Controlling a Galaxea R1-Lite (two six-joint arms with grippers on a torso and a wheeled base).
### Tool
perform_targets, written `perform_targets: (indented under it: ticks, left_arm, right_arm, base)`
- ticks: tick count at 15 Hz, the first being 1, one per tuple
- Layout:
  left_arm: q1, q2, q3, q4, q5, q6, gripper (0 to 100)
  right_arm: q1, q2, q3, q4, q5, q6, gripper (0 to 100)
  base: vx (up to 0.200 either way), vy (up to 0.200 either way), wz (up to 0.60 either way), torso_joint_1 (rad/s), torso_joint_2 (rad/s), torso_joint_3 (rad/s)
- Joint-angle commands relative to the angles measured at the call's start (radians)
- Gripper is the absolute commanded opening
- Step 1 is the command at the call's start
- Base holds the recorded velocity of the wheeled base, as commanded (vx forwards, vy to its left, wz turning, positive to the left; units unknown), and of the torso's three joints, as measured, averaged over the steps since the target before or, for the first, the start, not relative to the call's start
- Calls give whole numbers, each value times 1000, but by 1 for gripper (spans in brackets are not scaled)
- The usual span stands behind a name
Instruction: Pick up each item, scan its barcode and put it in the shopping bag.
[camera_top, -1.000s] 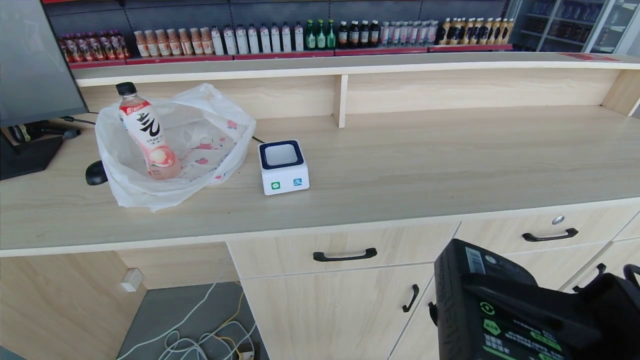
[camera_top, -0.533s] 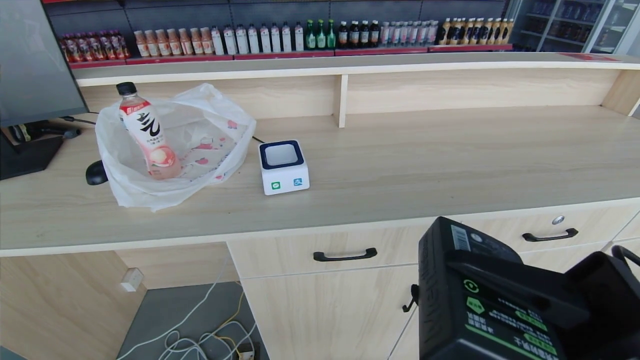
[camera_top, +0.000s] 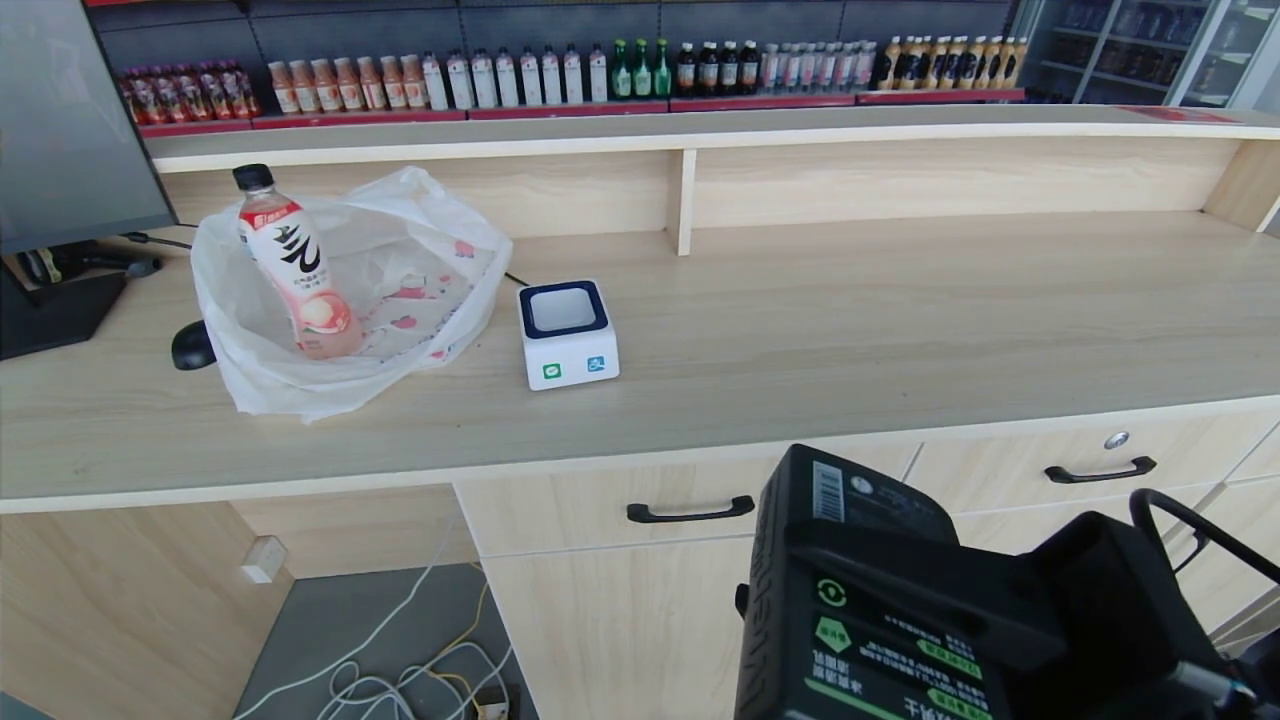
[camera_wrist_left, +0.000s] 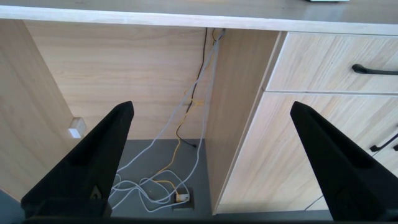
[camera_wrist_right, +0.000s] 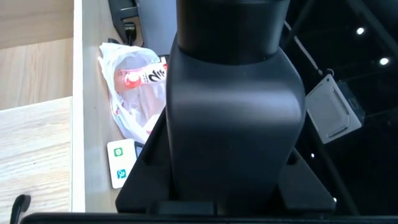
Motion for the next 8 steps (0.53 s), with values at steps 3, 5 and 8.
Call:
perform_targets:
  ticks: [3,5,8]
  left_arm:
    - [0,0,0,0,0,-1,100]
    - [0,0,0,0,0,-1,100]
    - [-2,0,0,0,0,-1,100]
  right_arm:
    - [3,13,-23,-1,1,-23,0]
    - [5,16,-35,-1,1,-40,0]
    - [6,10,-29,-1,1,-60,0]
  base:
    - [0,0,0,0,0,0]
    - [0,0,0,0,0,0]
    - [0,0,0,0,0,0]
